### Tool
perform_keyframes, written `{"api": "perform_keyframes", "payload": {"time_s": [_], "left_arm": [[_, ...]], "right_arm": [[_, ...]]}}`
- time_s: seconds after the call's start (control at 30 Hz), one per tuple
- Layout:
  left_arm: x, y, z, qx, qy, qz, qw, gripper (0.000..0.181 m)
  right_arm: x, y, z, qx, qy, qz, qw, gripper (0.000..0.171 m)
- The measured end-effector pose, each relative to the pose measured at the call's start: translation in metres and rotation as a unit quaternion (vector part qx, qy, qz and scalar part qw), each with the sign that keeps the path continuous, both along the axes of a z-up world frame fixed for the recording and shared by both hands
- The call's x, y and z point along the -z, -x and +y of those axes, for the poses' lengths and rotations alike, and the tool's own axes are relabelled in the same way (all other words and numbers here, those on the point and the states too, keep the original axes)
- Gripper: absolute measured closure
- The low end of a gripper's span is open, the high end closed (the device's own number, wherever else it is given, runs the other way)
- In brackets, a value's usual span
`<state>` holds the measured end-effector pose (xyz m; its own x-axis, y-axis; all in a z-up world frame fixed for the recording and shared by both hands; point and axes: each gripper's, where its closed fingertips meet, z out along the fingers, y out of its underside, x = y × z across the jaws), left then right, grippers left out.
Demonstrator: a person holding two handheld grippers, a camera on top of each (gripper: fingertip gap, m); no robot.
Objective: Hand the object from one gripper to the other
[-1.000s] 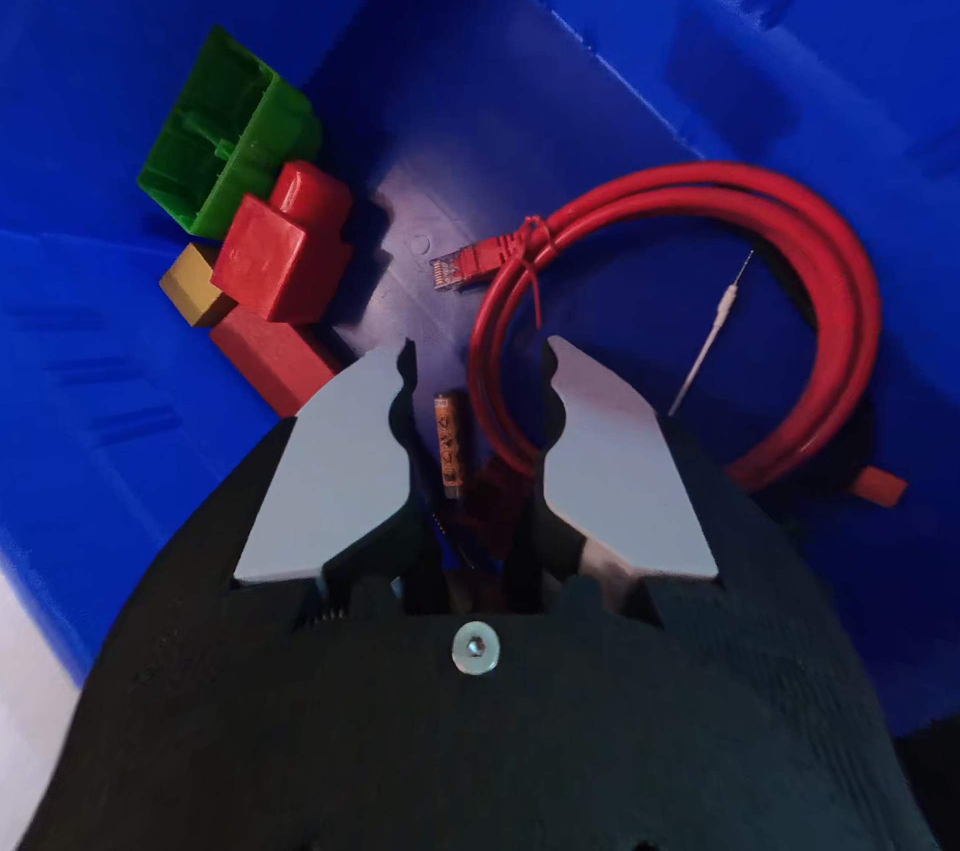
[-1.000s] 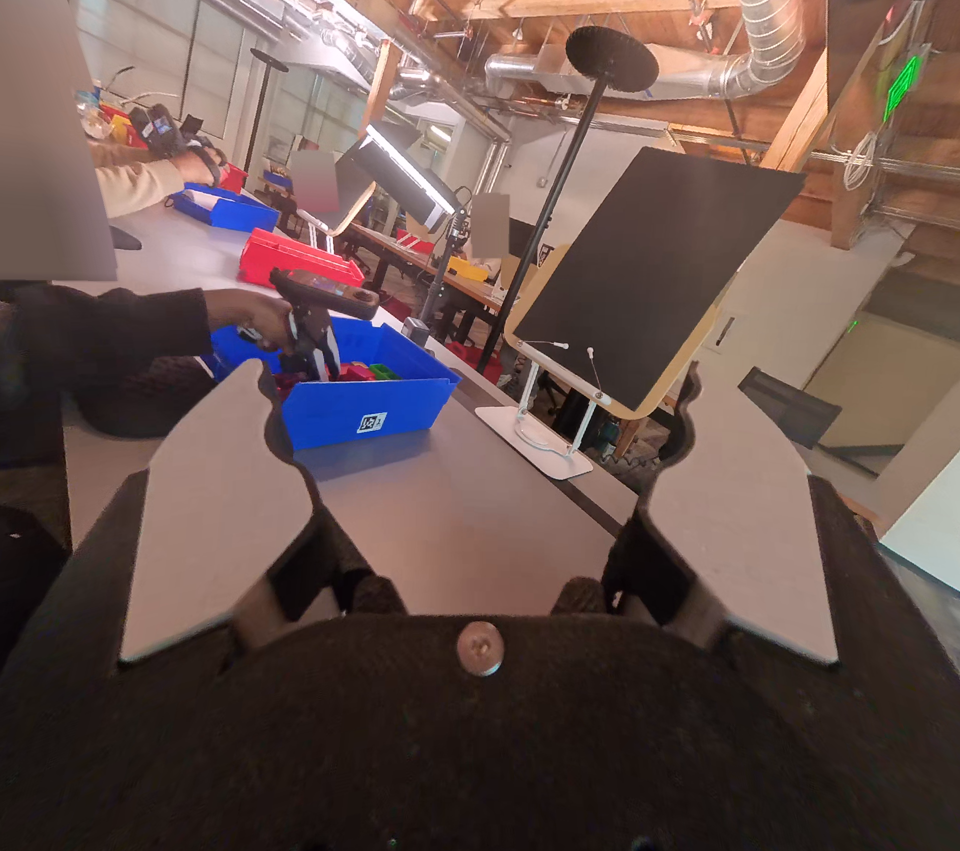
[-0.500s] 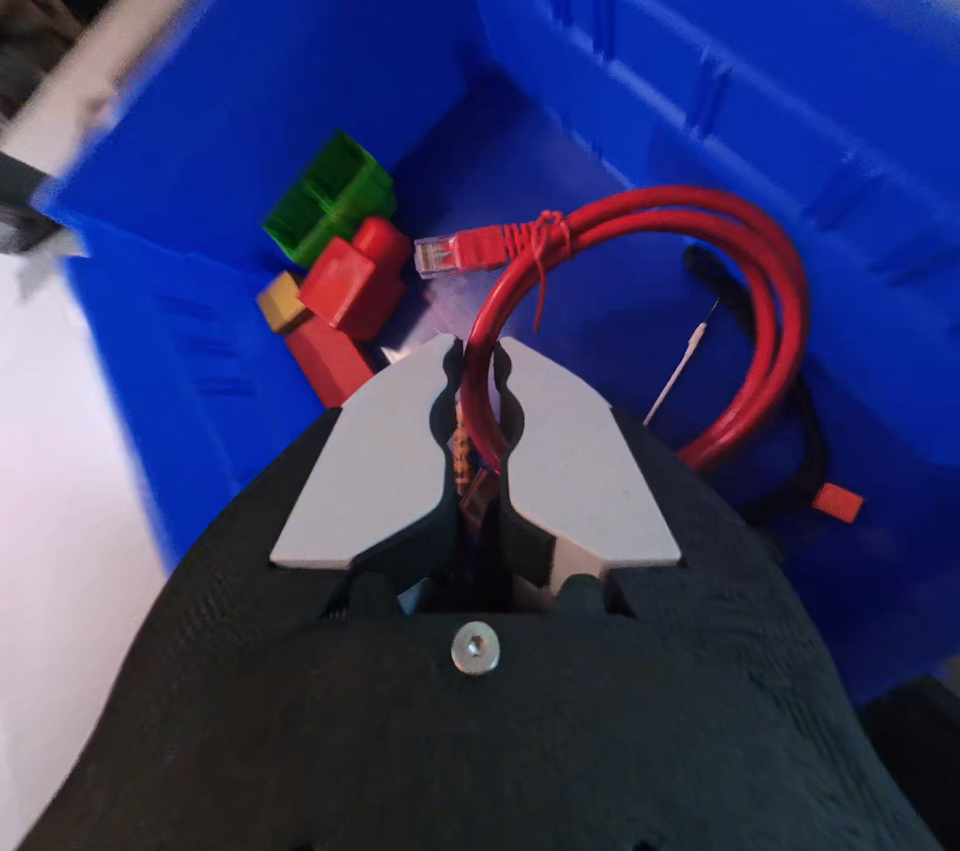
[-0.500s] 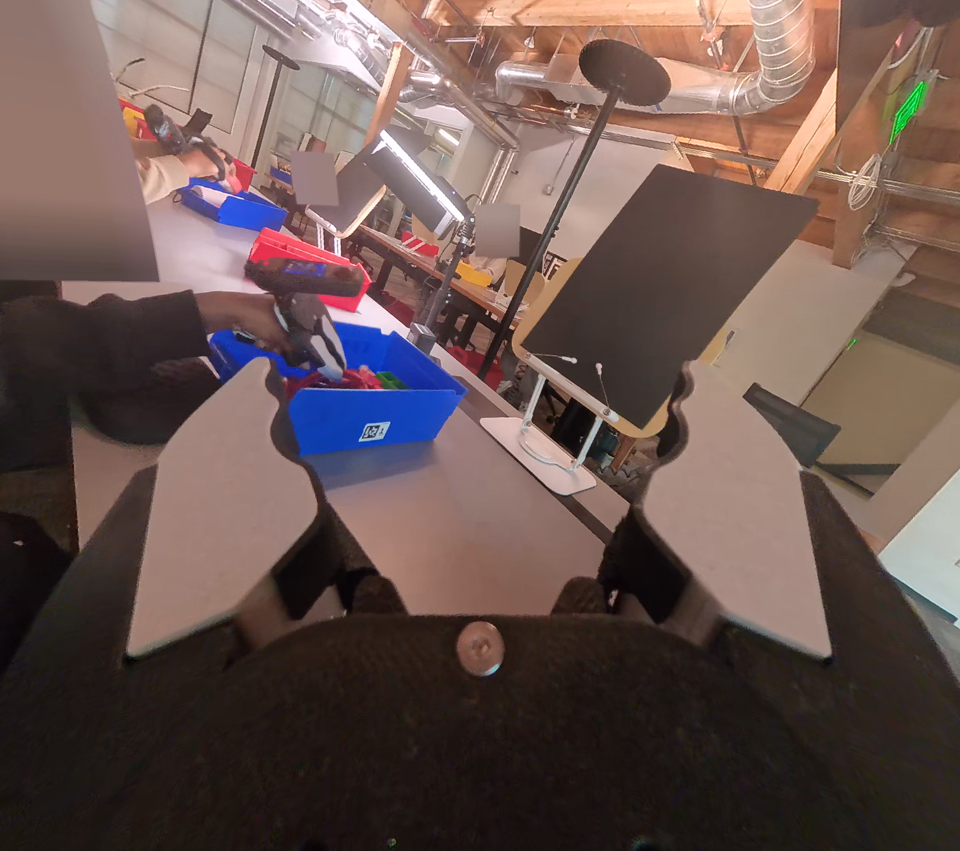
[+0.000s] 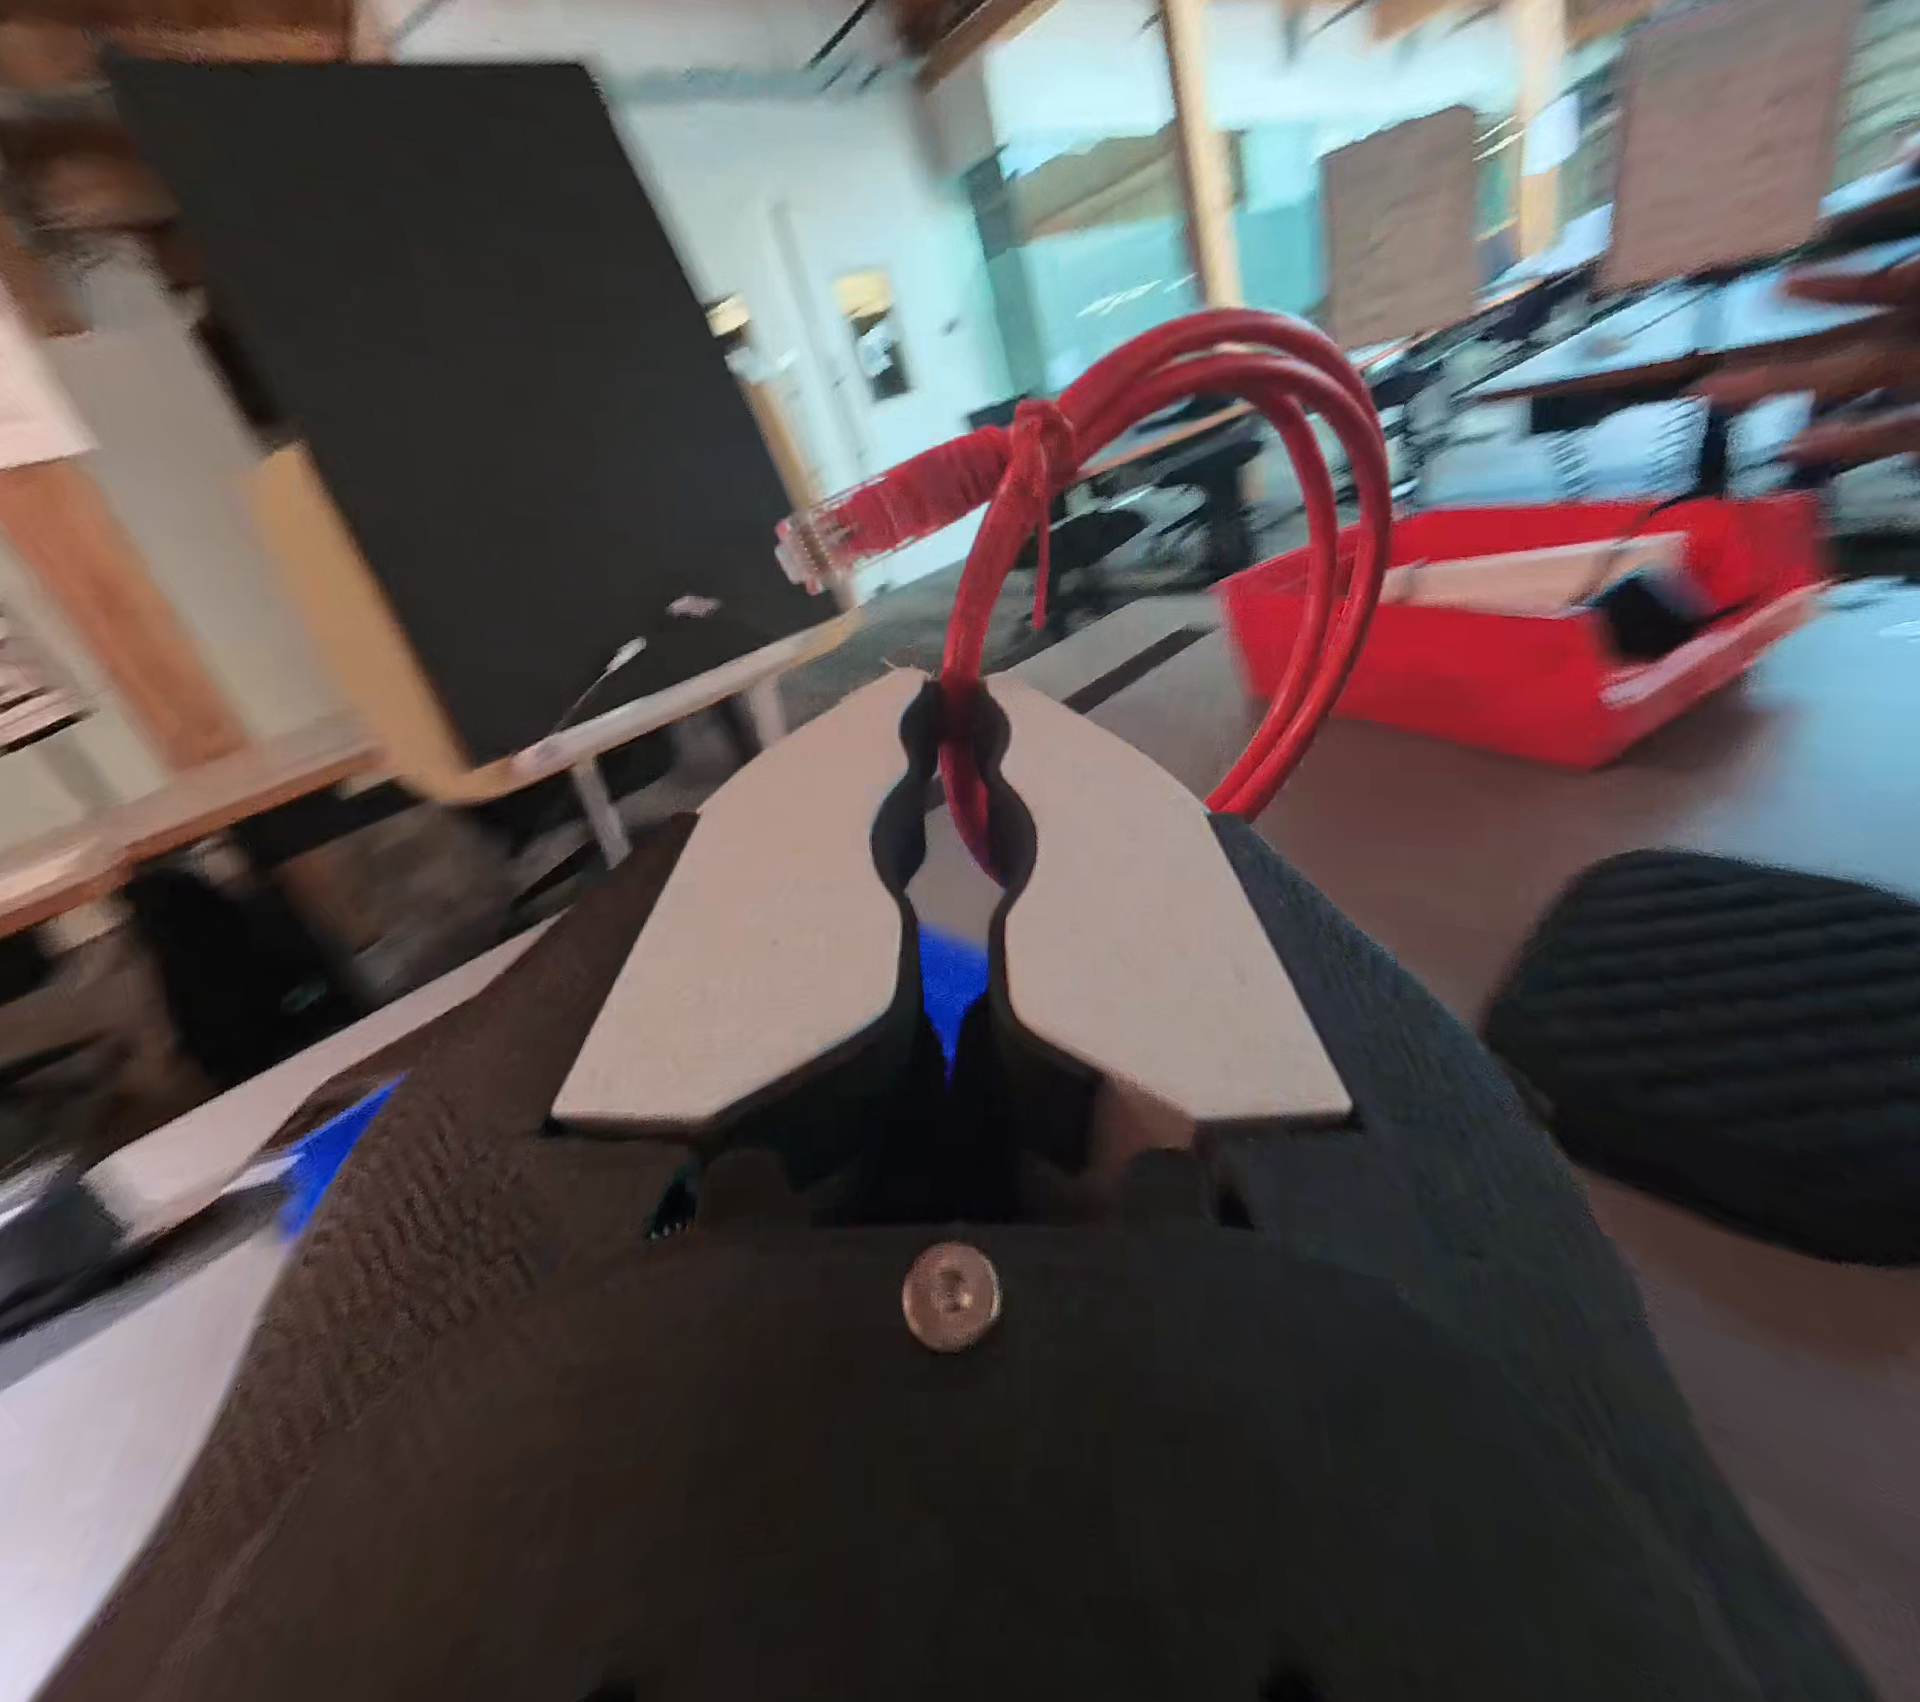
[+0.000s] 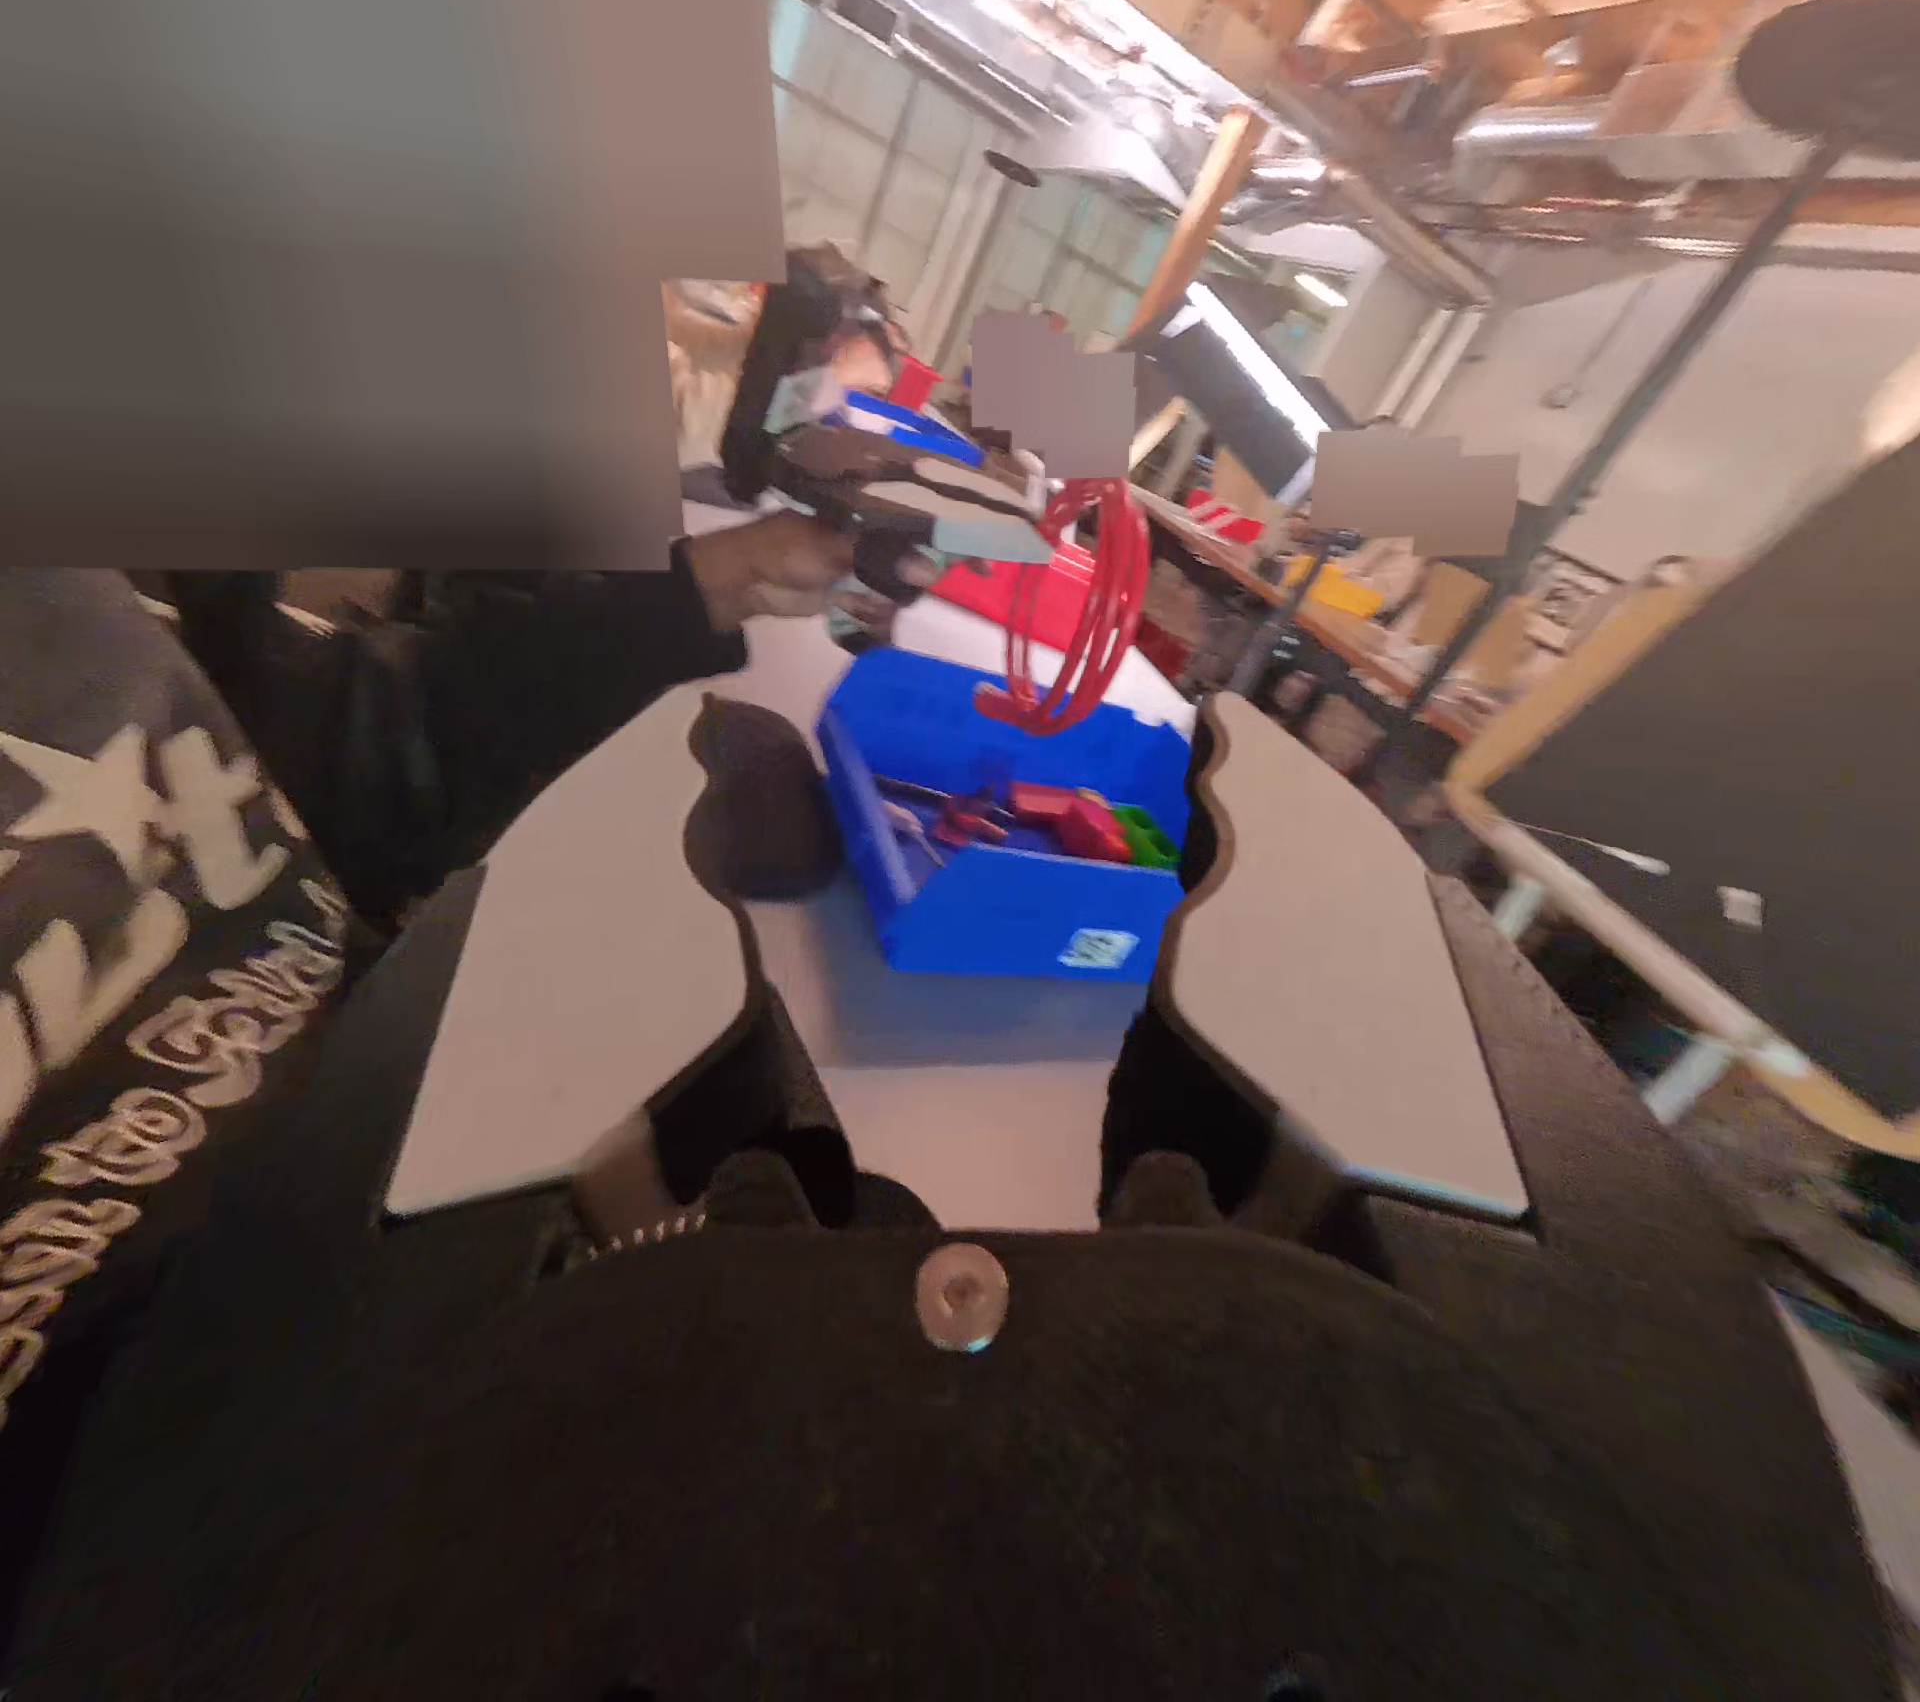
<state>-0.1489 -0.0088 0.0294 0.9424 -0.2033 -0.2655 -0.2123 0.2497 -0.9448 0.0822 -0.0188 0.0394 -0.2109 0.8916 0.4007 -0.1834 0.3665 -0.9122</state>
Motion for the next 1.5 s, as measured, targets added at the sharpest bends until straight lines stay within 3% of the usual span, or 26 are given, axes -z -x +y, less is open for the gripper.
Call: {"api": "perform_keyframes", "payload": {"time_s": [0.1, 0.2, 0.4, 0.47, 0.5, 0.57, 0.63, 0.7, 0.9, 1.0, 1.07, 1.13, 1.23, 1.33, 1.5], "left_arm": [[-0.017, -0.041, -0.017, 0.119, -0.030, -0.049, 0.991, 0.176], [-0.020, -0.072, -0.029, 0.213, -0.025, -0.083, 0.973, 0.176], [-0.010, -0.104, -0.029, 0.284, 0.007, -0.094, 0.954, 0.176], [-0.002, -0.113, -0.026, 0.298, 0.025, -0.087, 0.950, 0.176], [0.003, -0.118, -0.025, 0.304, 0.038, -0.081, 0.948, 0.176], [0.005, -0.117, -0.018, 0.283, 0.050, -0.094, 0.953, 0.169], [-0.009, -0.099, -0.010, 0.225, 0.022, -0.148, 0.963, 0.116], [-0.022, -0.092, -0.017, 0.224, 0.004, -0.191, 0.956, 0.100], [-0.026, -0.156, -0.056, 0.419, 0.096, -0.242, 0.870, 0.102], [-0.029, -0.178, -0.065, 0.476, 0.100, -0.266, 0.832, 0.116], [-0.034, -0.183, -0.069, 0.495, 0.086, -0.282, 0.817, 0.135], [-0.031, -0.182, -0.066, 0.483, 0.082, -0.272, 0.828, 0.161], [-0.025, -0.183, -0.070, 0.475, 0.056, -0.191, 0.857, 0.165], [-0.017, -0.181, -0.070, 0.428, 0.004, -0.085, 0.900, 0.168], [0.013, -0.189, -0.063, 0.349, -0.006, 0.112, 0.930, 0.169]], "right_arm": [[0.004, 0.020, -0.020, -0.083, 0.067, -0.008, 0.994, 0.099], [0.009, 0.035, -0.040, -0.148, 0.115, -0.020, 0.982, 0.102], [0.010, 0.048, -0.066, -0.192, 0.141, -0.028, 0.971, 0.108], [0.012, 0.050, -0.070, -0.193, 0.139, -0.031, 0.971, 0.127], [0.012, 0.050, -0.071, -0.194, 0.134, -0.026, 0.971, 0.151], [0.010, 0.049, -0.073, -0.193, 0.122, -0.014, 0.973, 0.163], [0.006, 0.052, -0.063, -0.139, 0.077, 0.023, 0.987, 0.164], [0.004, 0.057, -0.049, -0.055, -0.009, 0.065, 0.996, 0.165], [0.015, 0.065, -0.040, 0.083, -0.265, 0.095, 0.956, 0.165], [0.023, 0.069, -0.044, 0.103, -0.341, 0.096, 0.930, 0.165], [0.031, 0.072, -0.048, 0.093, -0.356, 0.076, 0.927, 0.165], [0.036, 0.075, -0.048, 0.084, -0.354, 0.060, 0.929, 0.163], [0.039, 0.071, -0.051, 0.044, -0.305, 0.041, 0.951, 0.147], [0.027, 0.051, -0.063, -0.064, -0.153, 0.028, 0.986, 0.132], [0.004, 0.039, -0.073, -0.143, 0.022, 0.033, 0.989, 0.122]]}}
